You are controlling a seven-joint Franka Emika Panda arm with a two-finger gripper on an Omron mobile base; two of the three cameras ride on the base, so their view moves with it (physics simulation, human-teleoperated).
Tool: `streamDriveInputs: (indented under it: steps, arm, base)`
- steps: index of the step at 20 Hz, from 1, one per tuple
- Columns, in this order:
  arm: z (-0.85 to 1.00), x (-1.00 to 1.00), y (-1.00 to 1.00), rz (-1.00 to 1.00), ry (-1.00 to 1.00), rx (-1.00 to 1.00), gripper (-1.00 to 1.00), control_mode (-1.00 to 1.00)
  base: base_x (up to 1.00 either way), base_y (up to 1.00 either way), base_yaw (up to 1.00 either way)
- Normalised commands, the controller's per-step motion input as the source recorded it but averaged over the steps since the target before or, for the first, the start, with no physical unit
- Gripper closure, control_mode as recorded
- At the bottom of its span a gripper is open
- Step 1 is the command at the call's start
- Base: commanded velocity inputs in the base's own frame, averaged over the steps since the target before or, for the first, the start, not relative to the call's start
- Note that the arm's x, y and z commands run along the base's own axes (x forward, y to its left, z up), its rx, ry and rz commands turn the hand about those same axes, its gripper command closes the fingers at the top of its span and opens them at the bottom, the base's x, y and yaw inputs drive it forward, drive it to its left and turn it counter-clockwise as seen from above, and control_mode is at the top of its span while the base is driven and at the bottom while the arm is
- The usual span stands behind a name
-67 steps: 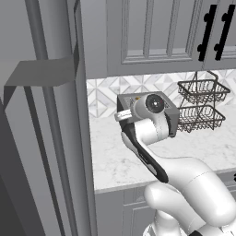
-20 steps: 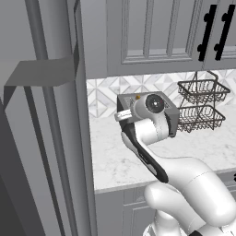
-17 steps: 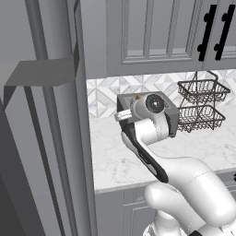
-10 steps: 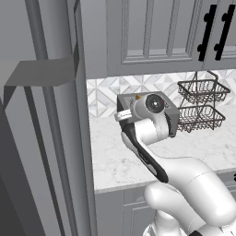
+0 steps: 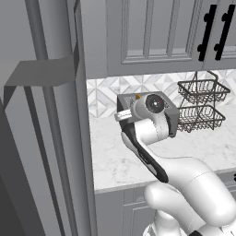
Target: Start the toaster. Once the lever pops up, take the bread to the plate on the dining counter.
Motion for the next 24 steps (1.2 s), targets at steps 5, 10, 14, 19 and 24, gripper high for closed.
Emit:
streamDriveInputs:
  steps: [5, 10, 14, 19, 24]
  arm:
    - [0.00, 0.00, 0.00, 0.00, 0.00, 0.00, -1.00, -1.00]
    - [0.00, -0.03, -0.18, -0.01, -0.06, 0.04, -1.00, -1.00]
    - [0.00, 0.00, -0.72, -0.08, -0.07, 0.12, -1.00, -1.00]
    - [0.01, 0.01, -0.42, -0.09, -0.06, 0.09, -1.00, -1.00]
    - [0.02, 0.37, -0.37, -0.04, 0.13, 0.03, -1.00, -1.00]
  base:
    - [0.00, 0.00, 0.00]
    - [0.00, 0.00, 0.00]
    - [0.00, 0.00, 0.00]
    - [0.00, 0.00, 0.00]
    - [0.00, 0.00, 0.00]
